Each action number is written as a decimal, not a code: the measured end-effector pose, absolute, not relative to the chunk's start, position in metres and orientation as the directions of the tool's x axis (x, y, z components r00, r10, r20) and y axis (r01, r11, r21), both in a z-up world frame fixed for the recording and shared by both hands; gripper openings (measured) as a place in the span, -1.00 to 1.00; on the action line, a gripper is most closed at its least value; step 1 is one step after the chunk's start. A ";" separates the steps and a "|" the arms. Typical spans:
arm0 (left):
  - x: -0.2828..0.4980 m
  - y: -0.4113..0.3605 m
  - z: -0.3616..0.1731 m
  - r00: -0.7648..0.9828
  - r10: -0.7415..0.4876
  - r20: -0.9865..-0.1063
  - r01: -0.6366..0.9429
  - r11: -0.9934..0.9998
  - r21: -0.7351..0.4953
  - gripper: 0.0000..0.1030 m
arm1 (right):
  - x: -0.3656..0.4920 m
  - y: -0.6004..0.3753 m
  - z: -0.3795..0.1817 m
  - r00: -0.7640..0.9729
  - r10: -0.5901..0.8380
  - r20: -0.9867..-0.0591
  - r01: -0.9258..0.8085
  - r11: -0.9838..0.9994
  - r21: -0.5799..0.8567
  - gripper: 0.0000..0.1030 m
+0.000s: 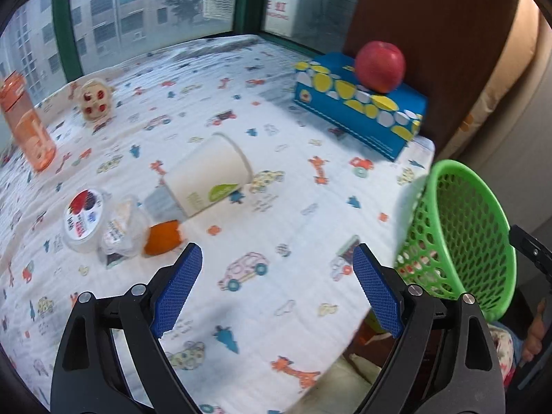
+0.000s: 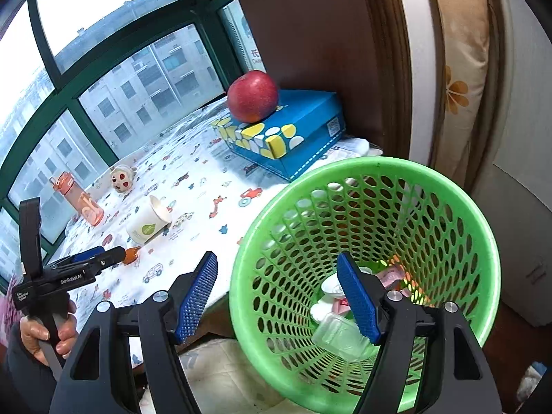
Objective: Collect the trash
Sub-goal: 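Move both tools back over the bed toward the round yogurt cups, then grasp the round clear yogurt cup with the left tool and lift it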
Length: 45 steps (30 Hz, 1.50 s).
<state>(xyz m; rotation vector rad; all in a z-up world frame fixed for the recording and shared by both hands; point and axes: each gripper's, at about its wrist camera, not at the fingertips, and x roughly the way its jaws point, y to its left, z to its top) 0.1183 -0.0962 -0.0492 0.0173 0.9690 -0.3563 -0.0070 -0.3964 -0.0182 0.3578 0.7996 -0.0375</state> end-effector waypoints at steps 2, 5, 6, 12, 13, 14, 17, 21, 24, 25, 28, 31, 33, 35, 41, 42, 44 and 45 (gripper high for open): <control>0.128 -0.074 -0.053 0.522 -0.253 -0.815 0.244 0.959 -0.141 0.70 | -0.001 -0.387 -0.018 0.697 0.116 -0.708 0.147 0.943 0.300 0.34; 0.144 -0.043 -0.060 0.528 -0.197 -0.826 0.154 0.979 -0.135 0.70 | 0.006 -0.374 -0.017 0.692 0.137 -0.708 0.120 0.946 0.300 0.34; 0.150 -0.033 -0.062 0.527 -0.183 -0.830 0.125 0.983 -0.137 0.70 | 0.009 -0.370 -0.017 0.691 0.143 -0.709 0.111 0.947 0.300 0.34; 0.179 0.004 -0.078 0.510 -0.129 -0.851 0.016 0.990 -0.140 0.70 | 0.023 -0.348 -0.018 0.679 0.178 -0.712 0.068 0.951 0.303 0.34; 0.184 0.008 -0.081 0.501 -0.125 -0.856 0.000 0.989 -0.145 0.70 | 0.025 -0.345 -0.019 0.676 0.183 -0.714 0.062 0.951 0.303 0.34; 0.188 0.010 -0.085 0.494 -0.130 -0.860 -0.009 0.988 -0.154 0.70 | 0.027 -0.342 -0.020 0.673 0.188 -0.716 0.056 0.951 0.303 0.34; 0.198 0.016 -0.092 0.480 -0.126 -0.868 -0.040 0.985 -0.165 0.70 | 0.033 -0.333 -0.023 0.662 0.202 -0.722 0.040 0.952 0.303 0.34; 0.208 0.020 -0.102 0.456 -0.138 -0.879 -0.061 0.981 -0.186 0.70 | 0.040 -0.323 -0.027 0.647 0.219 -0.731 0.023 0.952 0.305 0.34; 0.213 0.021 -0.109 0.439 -0.145 -0.887 -0.080 0.977 -0.200 0.70 | 0.045 -0.316 -0.031 0.635 0.230 -0.738 0.008 0.953 0.304 0.34; 0.214 0.022 -0.111 0.433 -0.150 -0.889 -0.084 0.975 -0.205 0.70 | 0.046 -0.313 -0.032 0.631 0.234 -0.739 0.003 0.953 0.304 0.34; 0.216 0.023 -0.115 0.427 -0.164 -0.889 -0.089 0.971 -0.222 0.67 | 0.050 -0.308 -0.035 0.624 0.242 -0.743 -0.005 0.952 0.306 0.34; 0.216 0.024 -0.119 0.424 -0.171 -0.890 -0.089 0.969 -0.229 0.54 | 0.053 -0.303 -0.038 0.615 0.249 -0.749 -0.012 0.952 0.307 0.34; 0.217 0.025 -0.121 0.419 -0.187 -0.888 -0.088 0.966 -0.245 0.36 | 0.054 -0.299 -0.040 0.609 0.253 -0.752 -0.019 0.952 0.306 0.34; 0.216 0.027 -0.121 0.427 -0.193 -0.884 -0.085 0.964 -0.252 0.35 | 0.056 -0.296 -0.041 0.604 0.256 -0.755 -0.026 0.953 0.302 0.34; 0.204 0.032 -0.108 0.460 -0.197 -0.866 -0.066 0.965 -0.255 0.34 | 0.061 -0.283 -0.042 0.593 0.270 -0.758 -0.052 0.953 0.299 0.34; 0.202 0.034 -0.104 0.467 -0.195 -0.863 -0.061 0.966 -0.251 0.34 | 0.062 -0.280 -0.043 0.590 0.274 -0.759 -0.058 0.953 0.299 0.34; 0.196 0.038 -0.097 0.479 -0.189 -0.857 -0.057 0.968 -0.245 0.34 | 0.066 -0.271 -0.044 0.583 0.285 -0.761 -0.073 0.951 0.300 0.34; 0.193 0.042 -0.093 0.486 -0.187 -0.854 -0.058 0.968 -0.245 0.34 | 0.068 -0.268 -0.046 0.579 0.292 -0.761 -0.081 0.950 0.302 0.34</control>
